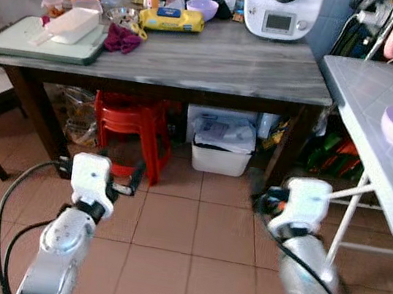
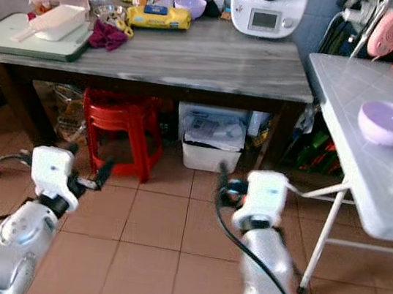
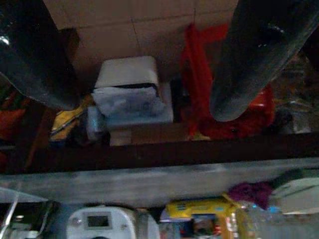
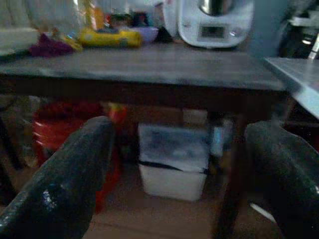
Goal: Setting the table
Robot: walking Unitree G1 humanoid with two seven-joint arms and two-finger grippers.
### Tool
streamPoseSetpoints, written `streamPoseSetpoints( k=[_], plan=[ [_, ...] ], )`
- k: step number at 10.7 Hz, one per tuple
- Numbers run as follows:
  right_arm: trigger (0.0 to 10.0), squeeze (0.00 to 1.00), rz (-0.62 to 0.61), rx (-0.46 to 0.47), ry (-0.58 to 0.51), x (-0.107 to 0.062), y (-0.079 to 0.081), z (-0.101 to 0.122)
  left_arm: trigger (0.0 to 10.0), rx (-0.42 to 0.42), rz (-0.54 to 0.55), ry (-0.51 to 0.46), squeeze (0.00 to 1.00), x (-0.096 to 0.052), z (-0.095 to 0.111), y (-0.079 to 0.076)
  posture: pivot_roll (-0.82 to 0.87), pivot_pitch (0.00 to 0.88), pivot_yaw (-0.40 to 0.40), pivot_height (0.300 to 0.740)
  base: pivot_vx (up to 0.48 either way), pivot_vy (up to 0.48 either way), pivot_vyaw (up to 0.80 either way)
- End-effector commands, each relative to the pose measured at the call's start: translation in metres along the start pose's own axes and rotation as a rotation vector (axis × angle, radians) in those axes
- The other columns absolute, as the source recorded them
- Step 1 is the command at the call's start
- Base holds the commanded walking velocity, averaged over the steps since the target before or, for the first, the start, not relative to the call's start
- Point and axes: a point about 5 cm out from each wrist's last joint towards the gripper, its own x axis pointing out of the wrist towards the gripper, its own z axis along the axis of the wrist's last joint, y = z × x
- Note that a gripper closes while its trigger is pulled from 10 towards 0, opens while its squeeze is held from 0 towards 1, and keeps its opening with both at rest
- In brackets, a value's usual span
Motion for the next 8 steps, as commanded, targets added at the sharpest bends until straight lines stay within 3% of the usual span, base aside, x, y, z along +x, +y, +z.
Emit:
streamPoseSetpoints(
  k=[1, 3, 8],
  plan=[
    [10.0, 0.00, -0.008, -0.008, -0.014, -0.0046, 0.0001, 0.0052, 10.0, 0.012, 0.014, 0.013, 0.00, -0.0053, 0.0002, 0.0033, -0.08, 0.056, 0.056, 0.740, 0.000, -0.379, 0.00],
    [10.0, 0.00, -0.009, -0.008, -0.005, -0.0112, 0.0029, 0.0037, 10.0, 0.012, 0.018, 0.032, 0.00, -0.0122, -0.0032, 0.0030, -0.09, 0.067, 0.055, 0.740, 0.000, -0.381, 0.00],
    [10.0, 0.00, -0.014, -0.012, -0.003, -0.0100, 0.0033, 0.0091, 10.0, 0.009, 0.012, 0.038, 0.00, -0.0111, 0.0003, 0.0002, -0.08, 0.074, 0.051, 0.740, 0.000, -0.419, 0.00]
  ],
)
